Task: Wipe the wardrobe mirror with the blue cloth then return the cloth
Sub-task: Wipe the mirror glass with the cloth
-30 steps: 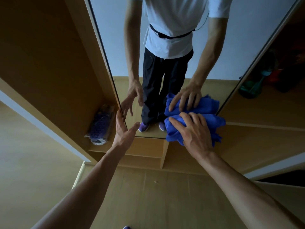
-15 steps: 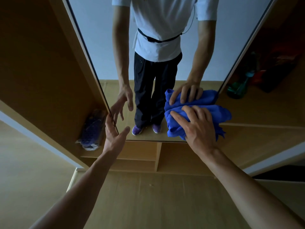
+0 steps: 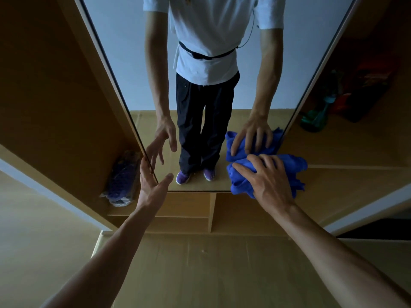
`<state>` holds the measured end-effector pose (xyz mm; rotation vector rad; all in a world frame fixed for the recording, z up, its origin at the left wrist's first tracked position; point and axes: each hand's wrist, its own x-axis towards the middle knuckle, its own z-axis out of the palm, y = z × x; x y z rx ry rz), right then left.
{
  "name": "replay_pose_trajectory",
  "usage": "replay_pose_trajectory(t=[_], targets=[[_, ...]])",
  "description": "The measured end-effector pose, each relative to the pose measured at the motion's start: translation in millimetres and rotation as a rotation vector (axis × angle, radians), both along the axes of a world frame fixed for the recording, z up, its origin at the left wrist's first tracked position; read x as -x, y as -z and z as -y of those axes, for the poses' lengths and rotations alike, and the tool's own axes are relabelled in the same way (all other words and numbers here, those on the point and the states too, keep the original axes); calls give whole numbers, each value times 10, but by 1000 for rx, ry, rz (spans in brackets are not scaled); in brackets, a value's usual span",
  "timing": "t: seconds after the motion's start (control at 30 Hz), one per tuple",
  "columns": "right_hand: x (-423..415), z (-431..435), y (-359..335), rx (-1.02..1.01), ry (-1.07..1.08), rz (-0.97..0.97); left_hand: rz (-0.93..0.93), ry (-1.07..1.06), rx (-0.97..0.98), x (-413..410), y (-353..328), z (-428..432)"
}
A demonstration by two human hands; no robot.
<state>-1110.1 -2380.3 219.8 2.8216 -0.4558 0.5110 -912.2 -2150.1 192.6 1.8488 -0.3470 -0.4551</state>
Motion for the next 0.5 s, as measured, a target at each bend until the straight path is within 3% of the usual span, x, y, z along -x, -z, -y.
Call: replay_pose_trajectory(t=[0.27,0.5], targets=[[75,141,-542,60,26,220,22,-66,27,75,-51,72],[145,235,-340,30,20,172,14,-58,-8,82,-62,80]])
